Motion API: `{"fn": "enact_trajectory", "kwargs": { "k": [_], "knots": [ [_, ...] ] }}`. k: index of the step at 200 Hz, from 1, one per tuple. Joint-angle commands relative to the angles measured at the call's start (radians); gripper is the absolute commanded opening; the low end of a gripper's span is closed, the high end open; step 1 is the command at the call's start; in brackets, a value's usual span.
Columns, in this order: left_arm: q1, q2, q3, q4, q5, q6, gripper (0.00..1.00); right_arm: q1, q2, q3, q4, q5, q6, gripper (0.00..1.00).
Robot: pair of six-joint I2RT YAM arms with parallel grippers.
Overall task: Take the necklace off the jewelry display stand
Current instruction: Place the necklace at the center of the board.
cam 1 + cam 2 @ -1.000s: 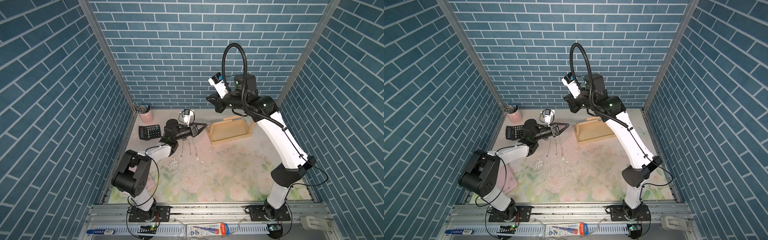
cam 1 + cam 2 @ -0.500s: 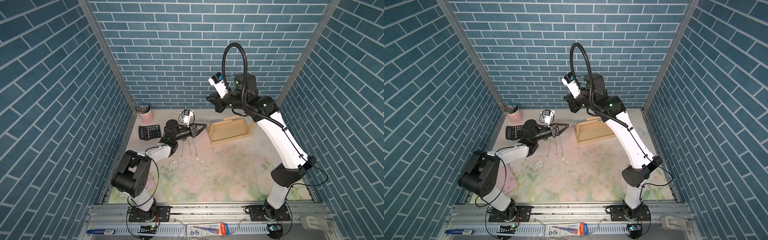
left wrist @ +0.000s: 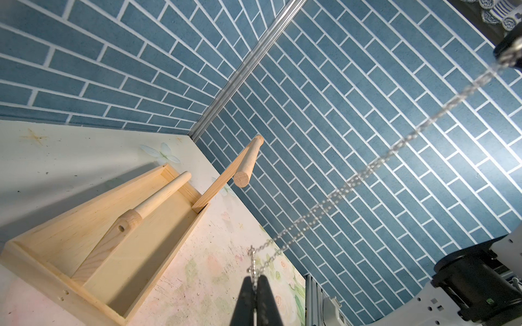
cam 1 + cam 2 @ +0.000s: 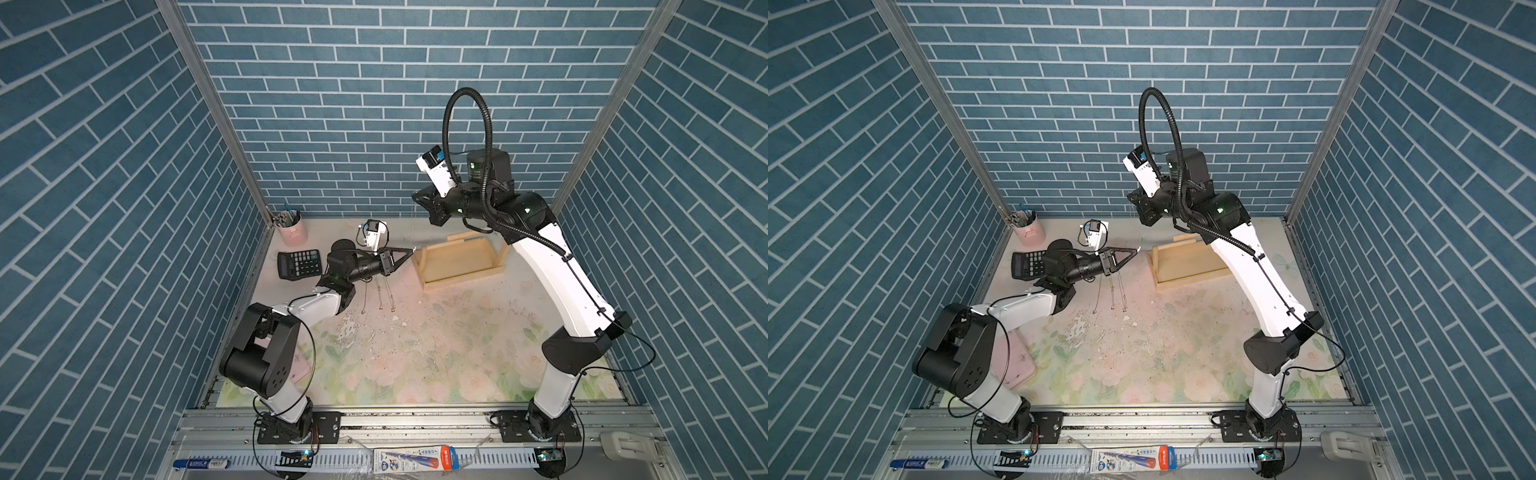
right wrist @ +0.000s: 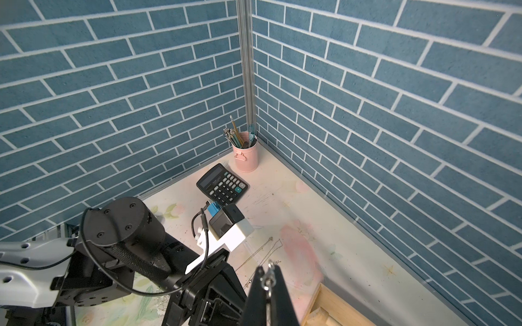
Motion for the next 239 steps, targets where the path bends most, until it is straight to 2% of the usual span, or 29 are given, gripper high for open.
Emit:
{"fn": "enact_trajectory", "kwargs": {
  "k": [1, 88, 141, 194, 239],
  "knots": [
    [0.007, -0.03, -0.008, -0.033, 0.006, 0.02, 0.02, 0.006, -0.026, -0.006, 0.012, 0.02, -0.034, 0.0],
    [0.007, -0.12, -0.013, -0.312, 0.002, 0.106, 0.0, 0.006, -0.047, -0.101, 0.031, 0.05, -0.002, 0.0],
    [0.007, -0.164, -0.045, -0.417, -0.013, 0.118, 0.0, 0.006, -0.071, -0.222, 0.097, 0.036, 0.056, 0.0],
    [0.008, -0.207, -0.06, -0.602, -0.041, 0.16, 0.0, 0.007, -0.062, -0.305, 0.159, 0.021, 0.122, 0.0],
    [0.056, -0.224, -0.068, -0.746, -0.014, 0.186, 0.0, 0.013, -0.019, -0.34, 0.238, -0.032, 0.187, 0.0]
  ]
}}
